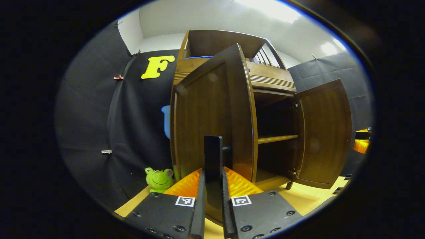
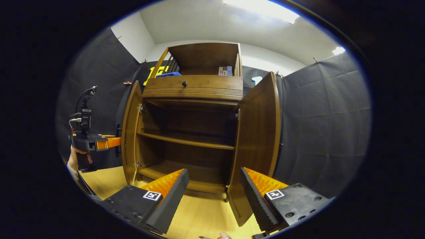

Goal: Open the right door of the double-door shoe cabinet with the right hand, and open the left door with the left hand.

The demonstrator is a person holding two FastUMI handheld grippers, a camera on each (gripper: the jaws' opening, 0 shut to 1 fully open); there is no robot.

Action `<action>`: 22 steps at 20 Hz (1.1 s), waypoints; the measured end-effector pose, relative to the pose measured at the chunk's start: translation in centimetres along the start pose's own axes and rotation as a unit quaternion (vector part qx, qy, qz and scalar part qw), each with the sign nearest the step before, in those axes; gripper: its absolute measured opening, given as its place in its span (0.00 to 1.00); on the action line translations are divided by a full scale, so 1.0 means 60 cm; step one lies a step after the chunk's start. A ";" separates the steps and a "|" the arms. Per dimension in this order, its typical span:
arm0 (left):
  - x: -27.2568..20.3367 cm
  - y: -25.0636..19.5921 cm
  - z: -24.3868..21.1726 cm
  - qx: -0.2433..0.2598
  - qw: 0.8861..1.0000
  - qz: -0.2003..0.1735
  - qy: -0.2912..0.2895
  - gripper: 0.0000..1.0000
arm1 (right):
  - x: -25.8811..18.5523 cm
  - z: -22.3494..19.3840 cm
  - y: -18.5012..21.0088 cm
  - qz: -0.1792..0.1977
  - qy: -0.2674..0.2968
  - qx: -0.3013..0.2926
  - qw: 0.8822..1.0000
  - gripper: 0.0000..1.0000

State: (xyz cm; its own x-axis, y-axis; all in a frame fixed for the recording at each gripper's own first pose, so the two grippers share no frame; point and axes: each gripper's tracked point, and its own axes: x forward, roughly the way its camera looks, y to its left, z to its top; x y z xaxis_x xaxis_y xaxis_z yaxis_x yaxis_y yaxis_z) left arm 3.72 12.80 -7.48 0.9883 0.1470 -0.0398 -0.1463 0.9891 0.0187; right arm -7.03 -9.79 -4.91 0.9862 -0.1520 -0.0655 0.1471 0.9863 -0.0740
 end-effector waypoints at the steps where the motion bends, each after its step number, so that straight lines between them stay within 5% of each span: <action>1: -0.006 0.009 0.000 0.000 1.000 0.005 0.000 0.24 | 0.003 0.005 0.011 0.006 -0.003 0.003 1.000 0.98; 17: -0.092 0.172 -0.016 0.004 0.993 0.113 0.021 0.05 | 0.031 0.009 0.106 0.066 0.000 0.020 0.998 0.98; 22: -0.171 0.112 0.044 0.004 0.996 0.085 0.008 0.05 | 0.035 0.021 0.124 0.069 0.001 0.024 0.997 0.98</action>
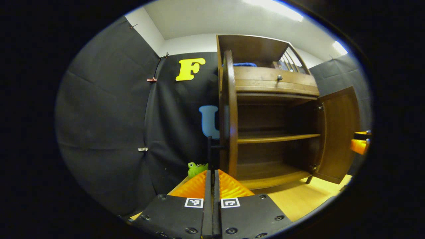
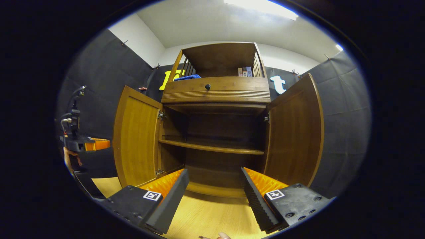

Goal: Open the right door of the double-door shoe cabinet with the right hand, and open the left door with the left hand.

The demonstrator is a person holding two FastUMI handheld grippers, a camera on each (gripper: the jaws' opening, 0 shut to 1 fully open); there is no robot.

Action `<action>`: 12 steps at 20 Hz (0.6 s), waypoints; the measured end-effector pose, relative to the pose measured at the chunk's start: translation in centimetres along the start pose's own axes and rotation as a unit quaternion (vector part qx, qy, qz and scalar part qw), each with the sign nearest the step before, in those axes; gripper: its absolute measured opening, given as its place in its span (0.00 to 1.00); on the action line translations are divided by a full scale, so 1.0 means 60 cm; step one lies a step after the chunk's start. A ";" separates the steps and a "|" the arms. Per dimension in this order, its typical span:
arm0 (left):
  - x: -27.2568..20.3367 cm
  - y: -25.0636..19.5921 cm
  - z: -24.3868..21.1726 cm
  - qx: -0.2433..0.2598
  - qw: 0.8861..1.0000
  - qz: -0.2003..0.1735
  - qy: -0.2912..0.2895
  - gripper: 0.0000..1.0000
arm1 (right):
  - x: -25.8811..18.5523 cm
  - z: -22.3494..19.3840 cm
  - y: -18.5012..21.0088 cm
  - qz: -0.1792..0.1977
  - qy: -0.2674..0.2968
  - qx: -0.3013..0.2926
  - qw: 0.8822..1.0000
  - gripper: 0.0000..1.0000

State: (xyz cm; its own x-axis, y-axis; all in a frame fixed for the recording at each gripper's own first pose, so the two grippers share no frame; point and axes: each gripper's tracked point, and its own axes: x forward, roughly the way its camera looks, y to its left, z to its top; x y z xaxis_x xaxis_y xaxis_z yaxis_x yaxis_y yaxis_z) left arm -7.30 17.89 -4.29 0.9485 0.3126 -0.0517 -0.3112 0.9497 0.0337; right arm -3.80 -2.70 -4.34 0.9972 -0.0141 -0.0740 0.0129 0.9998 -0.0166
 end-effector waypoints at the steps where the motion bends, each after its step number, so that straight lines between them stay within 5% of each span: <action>1: -0.015 -0.017 0.017 0.005 1.000 -0.008 -0.009 0.05 | 0.000 0.002 0.007 0.003 0.000 0.002 1.000 0.98; 4: -0.041 -0.076 0.040 0.007 0.999 -0.034 -0.021 0.05 | -0.004 0.016 0.027 0.008 -0.002 0.004 1.000 0.98; 8: -0.038 -0.195 0.045 0.015 0.993 -0.119 -0.008 0.12 | -0.007 0.056 0.028 -0.014 -0.016 -0.019 1.000 0.97; 12: -0.031 -0.252 0.044 0.024 0.989 -0.146 0.001 0.75 | -0.017 0.100 0.037 -0.027 -0.039 -0.038 0.998 0.97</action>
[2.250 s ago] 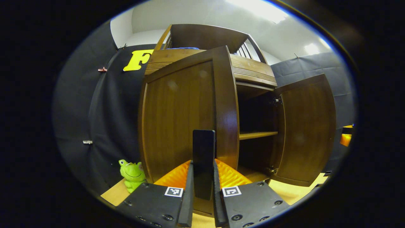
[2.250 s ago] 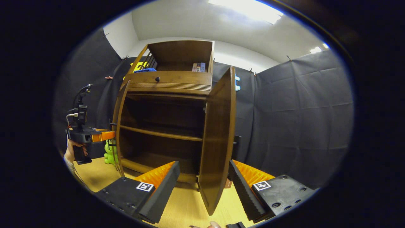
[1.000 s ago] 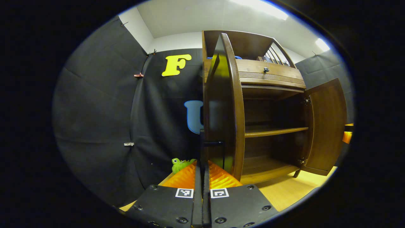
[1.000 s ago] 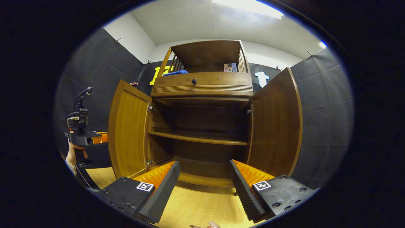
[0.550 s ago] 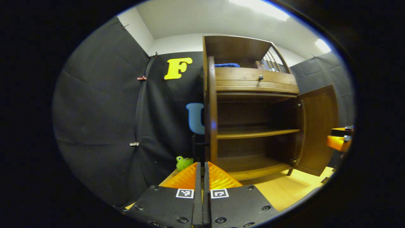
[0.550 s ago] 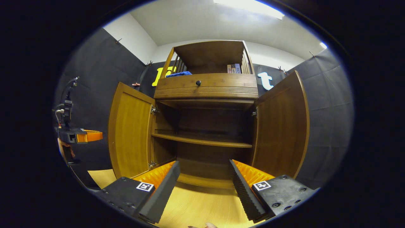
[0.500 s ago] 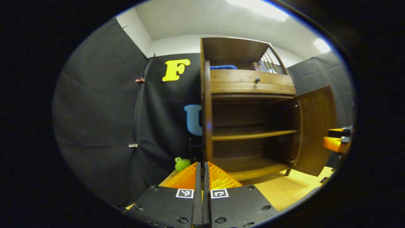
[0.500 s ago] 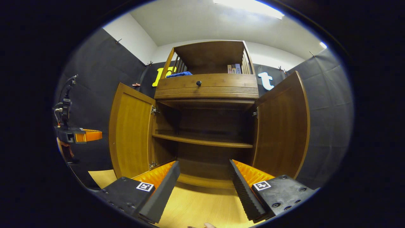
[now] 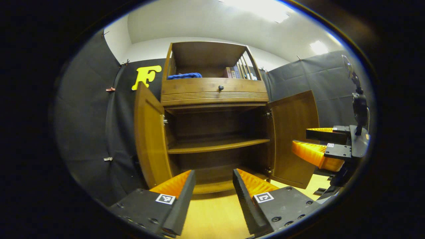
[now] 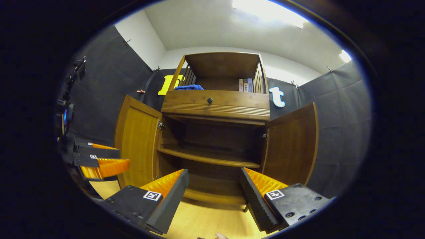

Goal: Open the right door of the double-door shoe cabinet with the right hand, and open the left door with the left hand.

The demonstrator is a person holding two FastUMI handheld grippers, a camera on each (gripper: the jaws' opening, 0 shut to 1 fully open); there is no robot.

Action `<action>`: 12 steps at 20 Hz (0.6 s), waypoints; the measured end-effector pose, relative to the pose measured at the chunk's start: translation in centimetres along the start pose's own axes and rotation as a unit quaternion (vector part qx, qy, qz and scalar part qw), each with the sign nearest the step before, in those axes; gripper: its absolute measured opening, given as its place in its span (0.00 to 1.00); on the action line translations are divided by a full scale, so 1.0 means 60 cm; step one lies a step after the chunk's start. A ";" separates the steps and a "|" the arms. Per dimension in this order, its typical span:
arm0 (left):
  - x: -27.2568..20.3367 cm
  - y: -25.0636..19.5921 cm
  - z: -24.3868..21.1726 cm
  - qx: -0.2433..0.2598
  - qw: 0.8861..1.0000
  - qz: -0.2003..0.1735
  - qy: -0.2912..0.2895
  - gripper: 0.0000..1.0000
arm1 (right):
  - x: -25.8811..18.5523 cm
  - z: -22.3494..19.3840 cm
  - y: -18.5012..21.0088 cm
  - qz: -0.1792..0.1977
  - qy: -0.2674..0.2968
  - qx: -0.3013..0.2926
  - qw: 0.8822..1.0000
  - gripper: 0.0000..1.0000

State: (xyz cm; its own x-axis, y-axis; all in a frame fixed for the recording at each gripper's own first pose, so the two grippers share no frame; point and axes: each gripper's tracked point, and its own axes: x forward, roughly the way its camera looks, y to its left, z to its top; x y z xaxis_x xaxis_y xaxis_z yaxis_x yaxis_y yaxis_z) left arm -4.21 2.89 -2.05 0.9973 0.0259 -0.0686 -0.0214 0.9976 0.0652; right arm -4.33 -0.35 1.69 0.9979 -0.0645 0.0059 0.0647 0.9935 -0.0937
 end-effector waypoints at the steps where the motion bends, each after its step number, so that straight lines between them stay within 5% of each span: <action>1: 0.002 -0.017 -0.002 -0.005 1.000 -0.007 0.005 0.83 | -0.008 0.005 0.000 0.000 -0.004 -0.002 1.000 0.97; 4: 0.006 -0.027 0.000 -0.005 1.000 -0.010 0.004 0.99 | -0.014 0.011 0.003 0.000 -0.007 -0.004 1.000 0.95; 12: 0.009 -0.031 0.033 -0.023 0.999 -0.004 -0.023 0.99 | -0.031 -0.019 -0.014 -0.008 0.021 0.006 1.000 0.97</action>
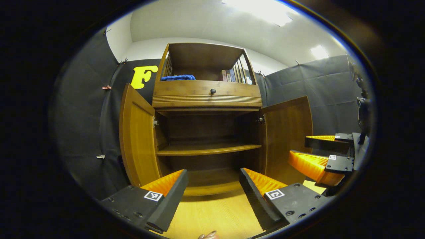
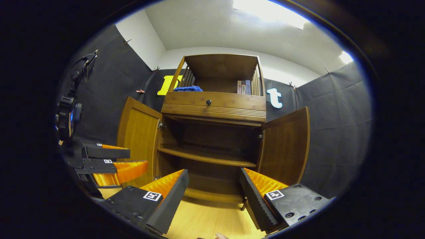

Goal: Open the right door of the double-door shoe cabinet with the right hand, and open the left door with the left hand.

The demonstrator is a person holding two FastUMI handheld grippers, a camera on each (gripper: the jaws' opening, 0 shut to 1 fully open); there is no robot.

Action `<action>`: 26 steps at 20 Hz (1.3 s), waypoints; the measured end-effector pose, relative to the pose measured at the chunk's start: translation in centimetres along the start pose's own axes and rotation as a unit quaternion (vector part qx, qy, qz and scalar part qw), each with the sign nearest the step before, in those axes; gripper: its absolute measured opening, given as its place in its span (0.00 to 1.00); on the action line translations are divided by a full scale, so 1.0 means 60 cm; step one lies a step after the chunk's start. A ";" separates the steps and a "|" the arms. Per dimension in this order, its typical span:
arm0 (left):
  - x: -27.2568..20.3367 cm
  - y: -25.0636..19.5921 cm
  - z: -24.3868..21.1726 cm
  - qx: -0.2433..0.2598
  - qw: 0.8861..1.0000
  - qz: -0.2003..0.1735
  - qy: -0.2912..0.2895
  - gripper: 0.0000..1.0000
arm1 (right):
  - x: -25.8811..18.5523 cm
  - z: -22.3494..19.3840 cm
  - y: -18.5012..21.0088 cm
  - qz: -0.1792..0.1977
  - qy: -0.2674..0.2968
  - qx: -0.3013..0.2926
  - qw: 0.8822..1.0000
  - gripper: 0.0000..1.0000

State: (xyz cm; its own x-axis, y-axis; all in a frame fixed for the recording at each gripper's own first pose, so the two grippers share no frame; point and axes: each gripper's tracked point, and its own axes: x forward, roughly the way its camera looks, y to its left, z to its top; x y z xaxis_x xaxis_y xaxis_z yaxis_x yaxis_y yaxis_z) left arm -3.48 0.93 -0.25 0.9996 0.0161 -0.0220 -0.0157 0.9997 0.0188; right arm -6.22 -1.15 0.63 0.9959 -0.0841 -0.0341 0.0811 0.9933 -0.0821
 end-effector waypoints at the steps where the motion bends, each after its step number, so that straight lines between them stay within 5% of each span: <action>1: 0.002 -0.001 0.005 -0.001 1.000 0.002 -0.004 0.99 | -0.001 -0.006 -0.003 -0.001 0.003 0.000 1.000 0.97; 26: 0.029 -0.023 0.003 0.006 1.000 -0.013 -0.010 0.99 | 0.020 -0.024 -0.028 -0.002 0.013 0.016 1.000 0.98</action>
State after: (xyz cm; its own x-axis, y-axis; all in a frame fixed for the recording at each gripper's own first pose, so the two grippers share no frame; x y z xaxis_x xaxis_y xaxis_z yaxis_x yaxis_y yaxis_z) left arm -1.72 -0.45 -0.11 0.9999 -0.0098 -0.0029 0.0098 0.9995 0.0300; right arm -5.23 -3.00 -0.74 0.9942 -0.0892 -0.0606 0.0862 0.9950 -0.0499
